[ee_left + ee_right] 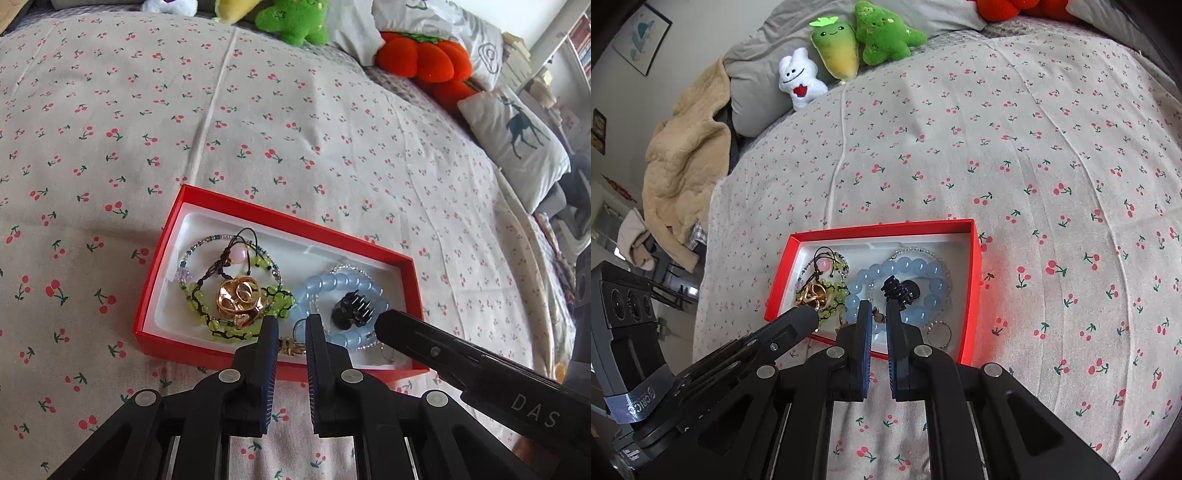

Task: Organize jewelry

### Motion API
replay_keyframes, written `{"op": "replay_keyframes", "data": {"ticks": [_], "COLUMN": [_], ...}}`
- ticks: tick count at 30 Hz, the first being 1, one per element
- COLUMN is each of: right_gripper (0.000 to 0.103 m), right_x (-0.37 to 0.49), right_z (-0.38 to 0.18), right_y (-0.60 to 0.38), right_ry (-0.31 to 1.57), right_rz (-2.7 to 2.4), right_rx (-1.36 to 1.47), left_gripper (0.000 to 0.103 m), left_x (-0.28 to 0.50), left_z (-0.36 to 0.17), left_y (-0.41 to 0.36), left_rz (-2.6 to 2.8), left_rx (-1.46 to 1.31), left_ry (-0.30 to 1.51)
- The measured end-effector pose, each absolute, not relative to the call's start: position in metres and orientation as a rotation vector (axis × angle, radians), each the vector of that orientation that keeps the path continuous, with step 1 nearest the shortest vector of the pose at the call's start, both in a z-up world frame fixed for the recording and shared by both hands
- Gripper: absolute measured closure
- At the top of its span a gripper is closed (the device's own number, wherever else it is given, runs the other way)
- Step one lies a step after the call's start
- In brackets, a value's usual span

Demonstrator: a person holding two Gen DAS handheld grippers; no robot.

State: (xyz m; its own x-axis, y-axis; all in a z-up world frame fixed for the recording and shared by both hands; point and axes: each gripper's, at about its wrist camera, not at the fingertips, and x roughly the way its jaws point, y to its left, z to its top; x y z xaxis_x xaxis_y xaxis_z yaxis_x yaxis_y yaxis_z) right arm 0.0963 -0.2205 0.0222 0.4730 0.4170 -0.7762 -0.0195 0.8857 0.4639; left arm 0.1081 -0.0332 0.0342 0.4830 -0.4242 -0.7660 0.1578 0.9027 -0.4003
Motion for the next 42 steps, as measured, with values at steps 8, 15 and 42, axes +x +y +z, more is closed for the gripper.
{"op": "replay_keyframes", "data": {"ticks": [8, 15, 42], "right_gripper": [0.089, 0.071, 0.0], "right_x": [0.103, 0.091, -0.006], "right_z": [0.021, 0.031, 0.019], "right_y": [-0.223, -0.235, -0.214], "right_ry": [1.045, 1.029, 1.039], "right_rz": [0.281, 0.27, 0.088], "right_rx": [0.446, 0.421, -0.006], "left_gripper": [0.076, 0.059, 0.001], "left_x": [0.093, 0.076, 0.011], "left_z": [0.043, 0.04, 0.012], "left_y": [-0.026, -0.018, 0.007], "left_rz": [-0.337, -0.303, -0.092], "left_rx": [-0.244, -0.164, 0.007], "left_ry": [0.988, 1.004, 1.05]}}
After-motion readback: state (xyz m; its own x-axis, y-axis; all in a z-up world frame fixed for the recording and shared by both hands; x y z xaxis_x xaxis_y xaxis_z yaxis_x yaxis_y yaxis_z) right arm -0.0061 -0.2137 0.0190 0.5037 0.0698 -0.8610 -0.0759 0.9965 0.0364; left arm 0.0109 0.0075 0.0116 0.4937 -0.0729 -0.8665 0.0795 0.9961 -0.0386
